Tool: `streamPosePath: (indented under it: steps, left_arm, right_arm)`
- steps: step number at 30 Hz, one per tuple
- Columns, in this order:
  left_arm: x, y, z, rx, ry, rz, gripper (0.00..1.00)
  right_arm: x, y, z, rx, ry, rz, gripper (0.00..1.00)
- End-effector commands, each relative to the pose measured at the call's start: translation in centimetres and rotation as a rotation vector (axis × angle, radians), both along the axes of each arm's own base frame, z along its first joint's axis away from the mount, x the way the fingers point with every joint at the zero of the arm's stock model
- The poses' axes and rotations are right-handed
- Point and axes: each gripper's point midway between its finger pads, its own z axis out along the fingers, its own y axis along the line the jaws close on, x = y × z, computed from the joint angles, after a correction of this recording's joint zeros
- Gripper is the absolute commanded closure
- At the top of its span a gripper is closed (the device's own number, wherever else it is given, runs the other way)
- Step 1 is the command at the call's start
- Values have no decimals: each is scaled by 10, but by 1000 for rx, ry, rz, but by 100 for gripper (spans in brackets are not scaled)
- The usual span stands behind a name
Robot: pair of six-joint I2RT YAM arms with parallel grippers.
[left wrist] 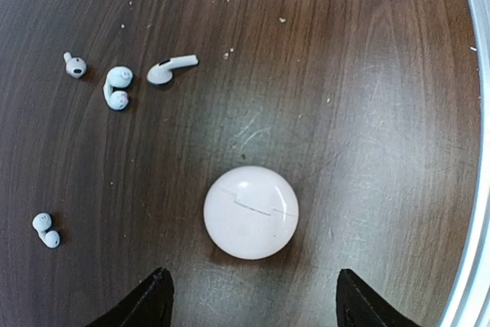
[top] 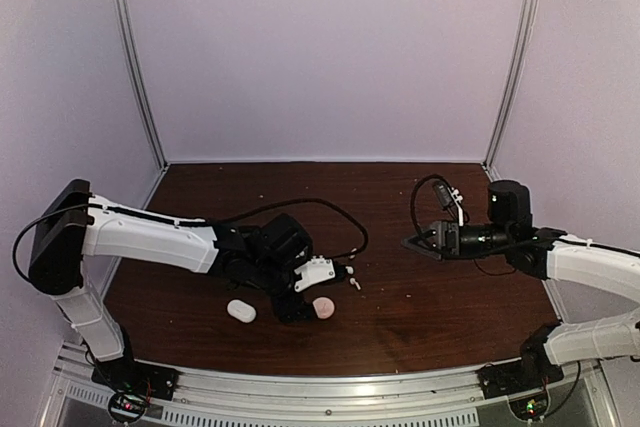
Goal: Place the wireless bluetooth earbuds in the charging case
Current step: Pick up the charging case from the center of the board.
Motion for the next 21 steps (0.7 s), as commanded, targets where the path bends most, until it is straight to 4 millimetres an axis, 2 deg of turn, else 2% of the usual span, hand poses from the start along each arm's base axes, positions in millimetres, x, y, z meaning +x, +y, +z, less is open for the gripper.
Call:
streamPosePath:
  steps: [1,9,12,15,21]
  left_arm:
    - [-1,-19,10,-111,-14,-67,25]
    - [-1,-20,-1,-123,-63,-128,26]
    - [10,-19,-9,-97,-89,-136,26]
    - [18,-22,-18,-73,-57,-125,26]
    - [16,-21,-38,-28,-15,-123,26]
  right_arm:
    - [3,-8,1,-1,-26,-27,9]
    - [3,-9,-4,17,-17,-20,9]
    - [2,-8,-5,25,-16,-18,9]
    - [1,-9,-6,26,-13,-18,9]
    - [1,-12,-9,19,-20,-22,8]
